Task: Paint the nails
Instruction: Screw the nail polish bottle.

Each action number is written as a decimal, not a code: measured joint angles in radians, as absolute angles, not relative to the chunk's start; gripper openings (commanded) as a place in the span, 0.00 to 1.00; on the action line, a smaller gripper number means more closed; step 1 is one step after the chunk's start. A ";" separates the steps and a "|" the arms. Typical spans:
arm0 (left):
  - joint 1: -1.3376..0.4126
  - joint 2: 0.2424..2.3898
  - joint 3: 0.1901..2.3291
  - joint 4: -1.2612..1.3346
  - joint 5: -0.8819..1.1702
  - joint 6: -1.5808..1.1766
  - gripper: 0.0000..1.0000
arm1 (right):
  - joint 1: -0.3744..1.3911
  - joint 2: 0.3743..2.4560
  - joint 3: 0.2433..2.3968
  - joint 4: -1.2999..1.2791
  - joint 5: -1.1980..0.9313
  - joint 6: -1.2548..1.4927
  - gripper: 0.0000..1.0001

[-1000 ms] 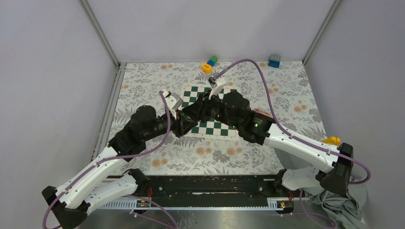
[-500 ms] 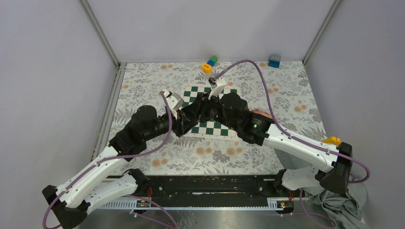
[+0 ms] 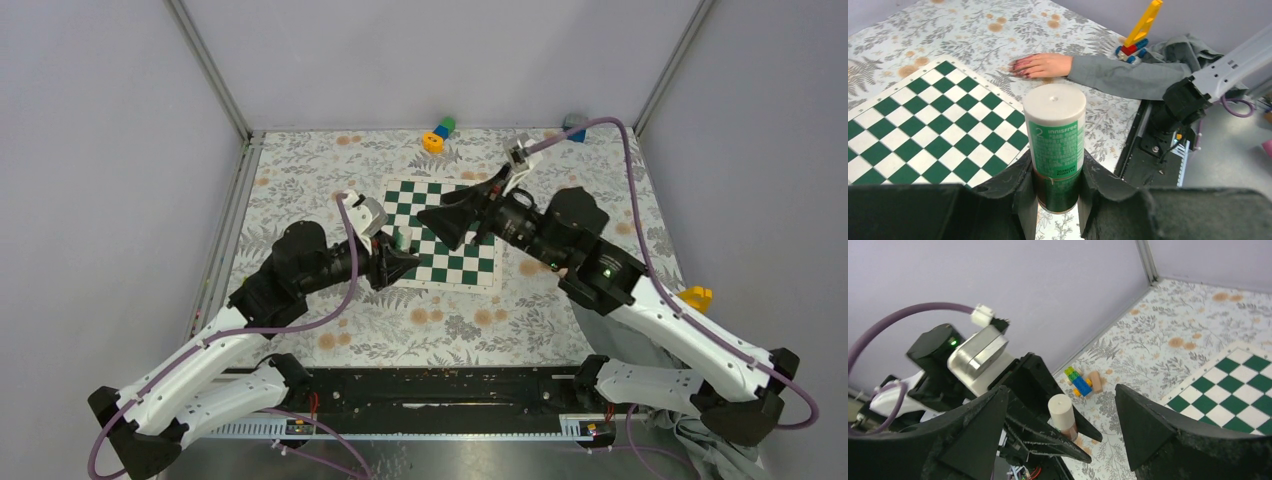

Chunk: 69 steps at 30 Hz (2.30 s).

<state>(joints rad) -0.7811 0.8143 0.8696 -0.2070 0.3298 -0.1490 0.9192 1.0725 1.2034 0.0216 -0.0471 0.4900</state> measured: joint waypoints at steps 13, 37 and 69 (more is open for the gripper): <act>-0.782 0.817 0.869 0.001 0.826 -0.221 0.00 | 0.849 0.886 0.989 0.286 -0.551 0.372 0.83; -0.810 0.853 0.862 0.163 1.055 -0.349 0.00 | 0.878 1.098 0.970 0.752 -0.883 0.652 0.71; -0.811 0.824 0.854 0.057 0.907 -0.297 0.00 | 0.912 1.068 0.970 0.502 -0.755 0.459 0.00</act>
<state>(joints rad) -0.8112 0.8242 0.8543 0.0570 0.9070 -0.2970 0.9119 1.0676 0.9699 0.5018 -0.7547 0.4591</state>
